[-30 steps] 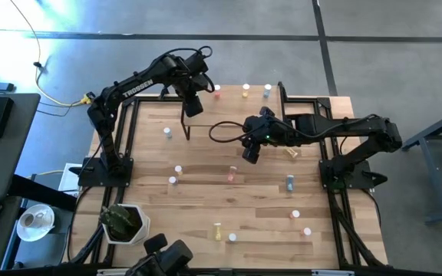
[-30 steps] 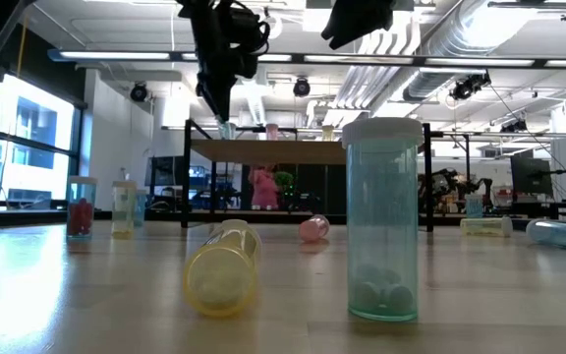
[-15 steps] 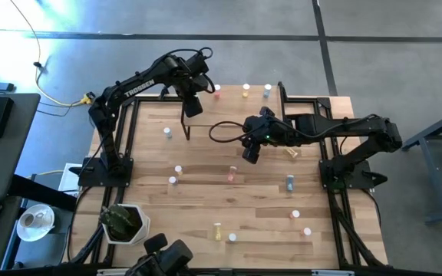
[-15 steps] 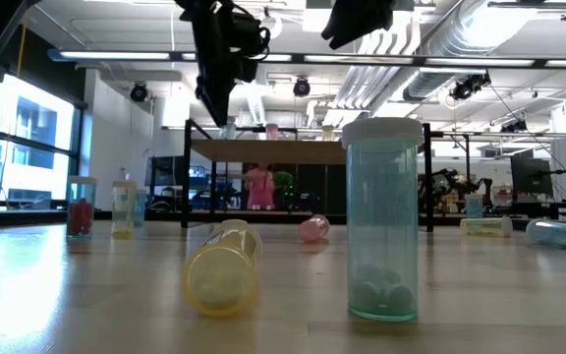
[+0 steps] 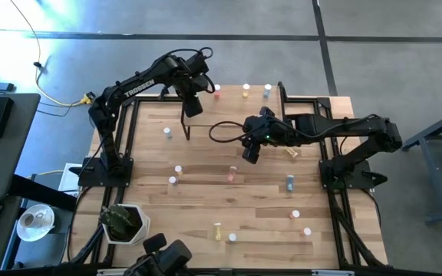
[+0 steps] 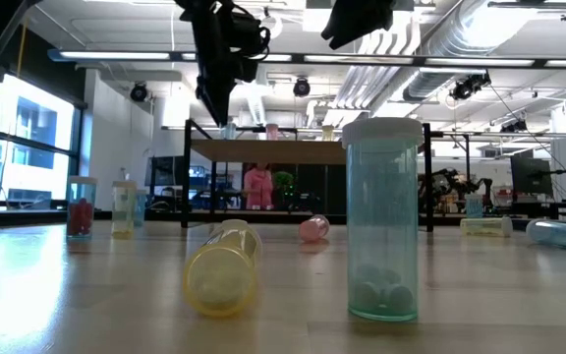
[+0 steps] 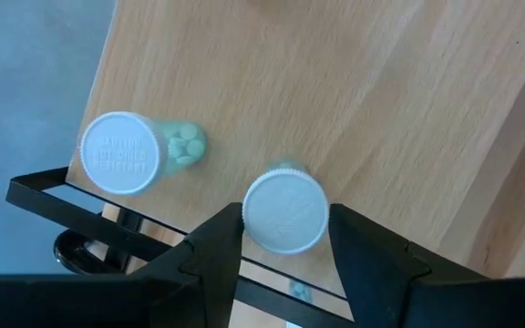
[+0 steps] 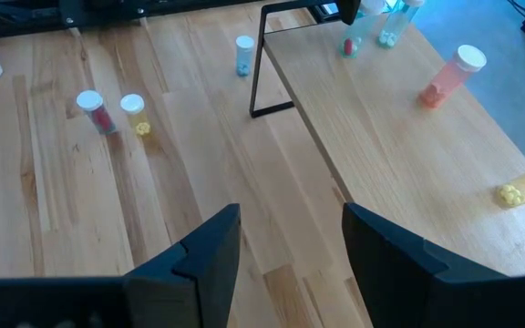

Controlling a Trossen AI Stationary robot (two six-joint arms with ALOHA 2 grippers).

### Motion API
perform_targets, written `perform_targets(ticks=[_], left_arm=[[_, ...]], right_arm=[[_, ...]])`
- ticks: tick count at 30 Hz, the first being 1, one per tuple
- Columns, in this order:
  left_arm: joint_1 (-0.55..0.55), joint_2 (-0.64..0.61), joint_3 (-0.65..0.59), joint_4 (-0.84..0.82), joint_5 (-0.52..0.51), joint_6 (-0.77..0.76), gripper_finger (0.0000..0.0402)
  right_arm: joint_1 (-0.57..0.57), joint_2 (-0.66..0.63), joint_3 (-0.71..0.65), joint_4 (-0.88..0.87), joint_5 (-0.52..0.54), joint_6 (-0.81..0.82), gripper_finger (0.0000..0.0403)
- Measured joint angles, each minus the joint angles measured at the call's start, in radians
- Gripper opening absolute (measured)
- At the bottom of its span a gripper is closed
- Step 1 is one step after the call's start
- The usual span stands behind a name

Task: Pick and place medicine bottles onto shelf by color
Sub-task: Put the pink pill bottle on the shelf

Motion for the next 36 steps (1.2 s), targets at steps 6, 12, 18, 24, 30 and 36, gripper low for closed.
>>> perform_targets(ticks=[6,12,18,24,30,36], left_arm=[[-0.001,-0.001,0.001,-0.013,-0.024,0.017,0.0156],[0.0,-0.003,0.002,-0.021,-0.055,0.016,0.0156],[0.0,-0.032,0.002,-0.05,-0.059,0.016,0.0156],[0.0,-0.08,0.002,-0.051,-0.059,-0.011,0.0156],[-0.015,-0.128,0.002,-0.065,-0.049,-0.059,0.0156],[-0.064,-0.179,0.002,-0.064,0.022,-0.089,0.0156]], right_arm=[[0.0,0.0,0.0,0.0,0.0,0.0,0.0185],[0.0,0.0,0.0,0.0,0.0,0.0,0.0185],[0.0,0.0,0.0,0.0,0.0,-0.008,0.0185],[0.0,-0.003,-0.001,0.0,0.0,-0.008,0.0185],[0.0,-0.042,-0.001,-0.016,0.0,-0.008,0.0185],[0.003,-0.101,-0.001,-0.038,0.005,-0.003,0.0185]])
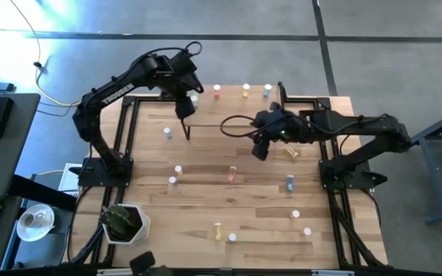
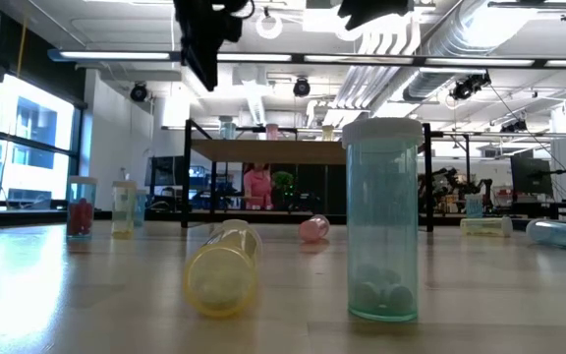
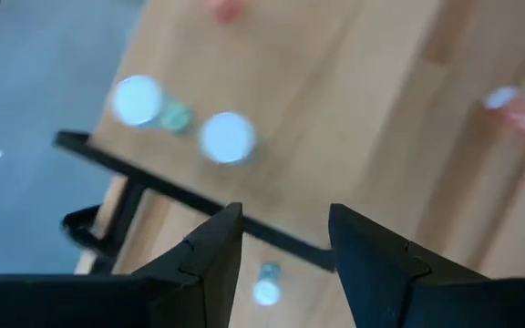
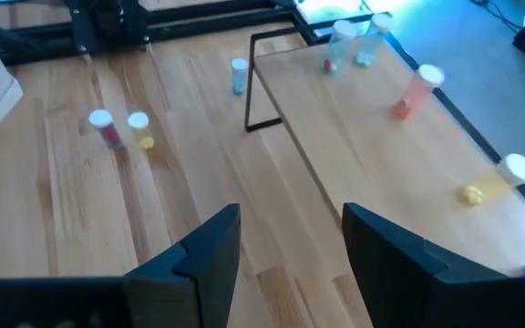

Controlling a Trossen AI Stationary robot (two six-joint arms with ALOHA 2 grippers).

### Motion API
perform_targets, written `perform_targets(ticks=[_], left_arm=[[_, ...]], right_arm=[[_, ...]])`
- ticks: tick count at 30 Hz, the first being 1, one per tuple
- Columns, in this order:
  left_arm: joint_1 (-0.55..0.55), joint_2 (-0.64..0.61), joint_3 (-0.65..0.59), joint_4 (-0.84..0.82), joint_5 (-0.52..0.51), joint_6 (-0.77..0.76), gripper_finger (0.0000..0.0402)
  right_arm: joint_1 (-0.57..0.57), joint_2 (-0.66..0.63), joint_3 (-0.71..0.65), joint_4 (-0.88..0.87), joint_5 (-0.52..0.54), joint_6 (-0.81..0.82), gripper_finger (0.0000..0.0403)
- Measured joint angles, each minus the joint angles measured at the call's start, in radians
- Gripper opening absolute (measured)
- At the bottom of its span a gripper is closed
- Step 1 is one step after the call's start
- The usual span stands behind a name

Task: Pick and place medicine bottles onto shelf by color
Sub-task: Put the pink pill bottle on the shelf

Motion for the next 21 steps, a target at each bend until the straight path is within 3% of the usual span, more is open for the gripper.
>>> perform_targets(ticks=[8,14,21], left_arm=[[-0.12,-0.048,-0.019,0.076,0.12,-0.001,0.0156],[-0.218,-0.1,-0.171,0.244,0.167,-0.003,0.0156],[-0.302,-0.169,-0.367,0.416,0.168,-0.04,0.0156]], right_arm=[[0.0,-0.04,0.0,-0.128,0.003,0.064,0.0185],[0.023,-0.04,0.0,-0.279,0.028,0.164,0.0185],[0.142,-0.039,0.0,-0.409,0.135,0.286,0.0185]])
